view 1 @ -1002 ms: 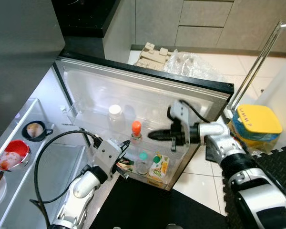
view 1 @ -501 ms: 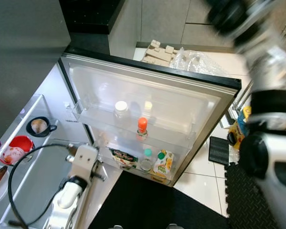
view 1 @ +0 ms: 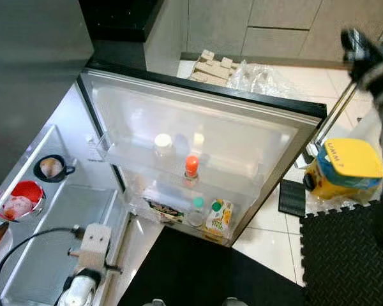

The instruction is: Restocking fridge

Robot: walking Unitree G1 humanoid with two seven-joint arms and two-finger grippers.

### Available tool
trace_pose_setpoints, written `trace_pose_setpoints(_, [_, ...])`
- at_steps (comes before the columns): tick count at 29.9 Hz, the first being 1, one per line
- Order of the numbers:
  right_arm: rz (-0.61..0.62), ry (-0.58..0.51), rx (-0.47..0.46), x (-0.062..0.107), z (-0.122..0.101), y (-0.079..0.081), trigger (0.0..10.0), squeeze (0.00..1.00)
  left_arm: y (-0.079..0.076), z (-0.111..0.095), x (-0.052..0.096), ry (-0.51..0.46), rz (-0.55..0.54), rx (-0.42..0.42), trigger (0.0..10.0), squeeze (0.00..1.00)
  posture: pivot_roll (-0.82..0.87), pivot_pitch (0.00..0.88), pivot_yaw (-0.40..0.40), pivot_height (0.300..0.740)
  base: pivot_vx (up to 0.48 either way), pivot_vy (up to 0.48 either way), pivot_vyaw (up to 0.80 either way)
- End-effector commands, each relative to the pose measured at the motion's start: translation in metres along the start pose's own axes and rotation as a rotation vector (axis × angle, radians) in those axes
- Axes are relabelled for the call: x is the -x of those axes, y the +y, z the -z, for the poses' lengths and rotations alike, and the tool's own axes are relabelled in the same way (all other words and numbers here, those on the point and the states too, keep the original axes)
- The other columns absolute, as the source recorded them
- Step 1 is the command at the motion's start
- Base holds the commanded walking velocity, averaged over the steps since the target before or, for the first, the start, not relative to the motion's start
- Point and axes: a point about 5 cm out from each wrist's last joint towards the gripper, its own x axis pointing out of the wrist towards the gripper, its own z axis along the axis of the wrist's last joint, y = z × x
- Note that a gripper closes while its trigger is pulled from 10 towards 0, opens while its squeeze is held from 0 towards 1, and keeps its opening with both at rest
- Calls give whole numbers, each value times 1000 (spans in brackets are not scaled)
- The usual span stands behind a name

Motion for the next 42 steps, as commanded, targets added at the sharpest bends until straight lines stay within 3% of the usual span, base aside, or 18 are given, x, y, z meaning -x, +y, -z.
trace_pose_setpoints(1, [14,-5,-34,1,3,-1,10000,0,-4,7,3,29,-6,28,10000,0,-100,166,-9,740,0,0,0])
trace_pose_setpoints(3, [20,20,-109,8,22,-3,10000,0,-6,5,1,16,8,30,10000,0,-99,166,-8,740,0,0,0])
trace_pose_setpoints(8, [33,78,-181,17,53,-1,10000,0,-11,3,-2,2,56,9,10000,0,-92,170,-2,740,0,0,0])
trace_pose_setpoints(17, [12,82,-257,20,68,7,10000,0,-8,13,2,39,46,15,10000,0,-90,169,12,740,0,0,0])
trace_pose_setpoints(20, [-55,54,-341,21,74,16,10000,0,-7,19,6,55,47,10,10000,0,-88,167,12,740,0,0,0])
trace_pose_setpoints(33, [-309,15,-498,22,78,38,10000,0,-7,23,8,63,55,12,10000,0,-86,161,14,740,0,0,0])
trace_pose_setpoints(42, [-576,76,-596,32,85,56,10000,0,-5,30,10,90,55,14,10000,0,-90,163,15,740,0,0,0])
